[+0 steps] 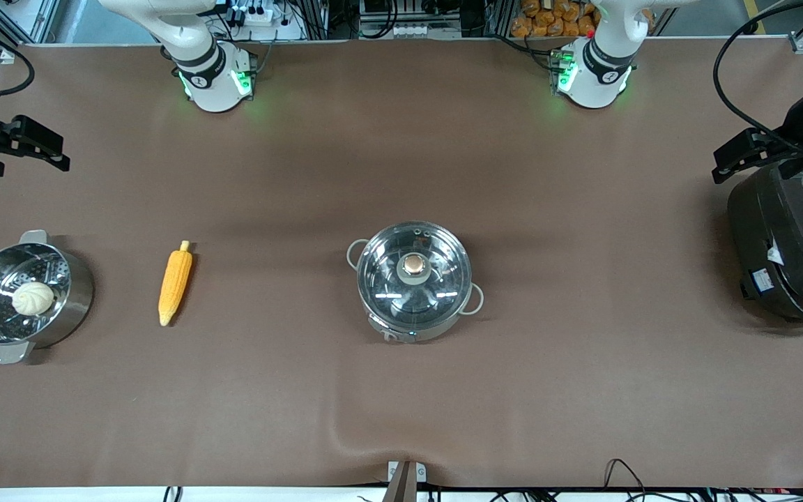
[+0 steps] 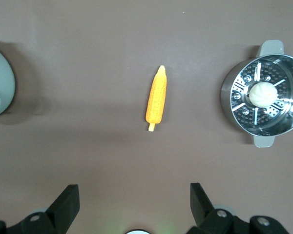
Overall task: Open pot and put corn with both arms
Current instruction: 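Reach the left gripper toward the glass lid knob on the middle pot, then grasp the lid knob with the left gripper while the right gripper grasps the corn, then lift the glass lid off with the left gripper while the right gripper lifts the corn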
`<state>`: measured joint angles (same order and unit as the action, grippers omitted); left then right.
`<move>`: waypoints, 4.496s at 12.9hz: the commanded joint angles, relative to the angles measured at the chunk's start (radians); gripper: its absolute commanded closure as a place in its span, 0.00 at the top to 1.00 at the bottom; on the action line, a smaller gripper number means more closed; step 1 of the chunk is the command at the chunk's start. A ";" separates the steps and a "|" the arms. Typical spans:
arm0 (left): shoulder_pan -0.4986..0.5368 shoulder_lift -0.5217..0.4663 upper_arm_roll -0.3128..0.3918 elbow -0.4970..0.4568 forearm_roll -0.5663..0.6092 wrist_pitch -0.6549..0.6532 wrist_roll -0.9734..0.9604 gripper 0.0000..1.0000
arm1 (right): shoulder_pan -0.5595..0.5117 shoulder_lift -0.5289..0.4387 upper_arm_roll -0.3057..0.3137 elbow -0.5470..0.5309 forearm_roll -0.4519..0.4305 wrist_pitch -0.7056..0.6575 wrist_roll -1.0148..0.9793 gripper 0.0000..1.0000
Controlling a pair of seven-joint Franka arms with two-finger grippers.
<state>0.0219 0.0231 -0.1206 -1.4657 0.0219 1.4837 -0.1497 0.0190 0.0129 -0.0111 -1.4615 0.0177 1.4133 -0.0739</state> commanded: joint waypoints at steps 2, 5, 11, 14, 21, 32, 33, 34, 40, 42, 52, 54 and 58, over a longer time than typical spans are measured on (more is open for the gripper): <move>0.003 0.000 -0.004 0.010 0.021 -0.017 0.016 1.00 | -0.004 -0.004 -0.006 -0.006 0.039 0.010 -0.006 1.00; -0.008 0.041 -0.007 0.015 0.044 -0.004 0.018 1.00 | -0.002 -0.001 -0.007 -0.006 0.039 0.015 -0.006 1.00; -0.233 0.225 -0.060 0.022 0.036 0.208 -0.323 1.00 | 0.001 -0.011 -0.006 -0.010 0.028 -0.010 -0.003 1.00; -0.373 0.346 -0.059 0.079 0.039 0.297 -0.564 1.00 | 0.002 -0.002 -0.004 -0.010 0.025 0.000 -0.009 1.00; -0.634 0.572 0.031 0.197 0.046 0.430 -0.858 1.00 | -0.004 0.035 -0.006 -0.086 0.022 0.166 -0.049 1.00; -0.797 0.673 0.157 0.197 0.044 0.566 -0.975 1.00 | -0.028 0.220 -0.007 -0.606 0.045 0.820 -0.043 1.00; -0.797 0.675 0.157 0.197 0.044 0.572 -0.975 1.00 | -0.031 0.245 -0.007 -0.612 0.042 0.854 -0.044 1.00; -0.797 0.679 0.156 0.197 0.044 0.576 -0.975 1.00 | -0.037 0.266 -0.007 -0.617 0.044 0.883 -0.043 1.00; -0.801 0.684 0.154 0.197 0.044 0.590 -0.975 0.85 | -0.054 0.377 -0.007 -0.695 0.044 1.125 -0.047 1.00; -0.801 0.684 0.154 0.196 0.044 0.590 -0.975 0.71 | -0.054 0.398 -0.007 -0.697 0.042 1.150 -0.049 0.94; -0.797 0.649 0.157 0.191 0.046 0.570 -0.967 0.00 | -0.067 0.303 -0.004 -0.712 0.047 1.023 -0.040 0.05; -0.787 0.582 0.156 0.191 0.040 0.514 -0.962 0.00 | -0.067 0.231 -0.003 -0.628 0.047 0.803 -0.043 0.05; -0.737 0.436 0.159 0.186 0.050 0.413 -0.940 0.00 | 0.002 0.196 -0.001 -0.358 0.048 0.416 -0.037 0.05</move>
<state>-0.7469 0.5591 0.0357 -1.2572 0.0437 1.9523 -1.1003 -0.0164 0.2074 -0.0167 -1.9251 0.0566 1.9496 -0.1119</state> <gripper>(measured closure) 0.493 0.674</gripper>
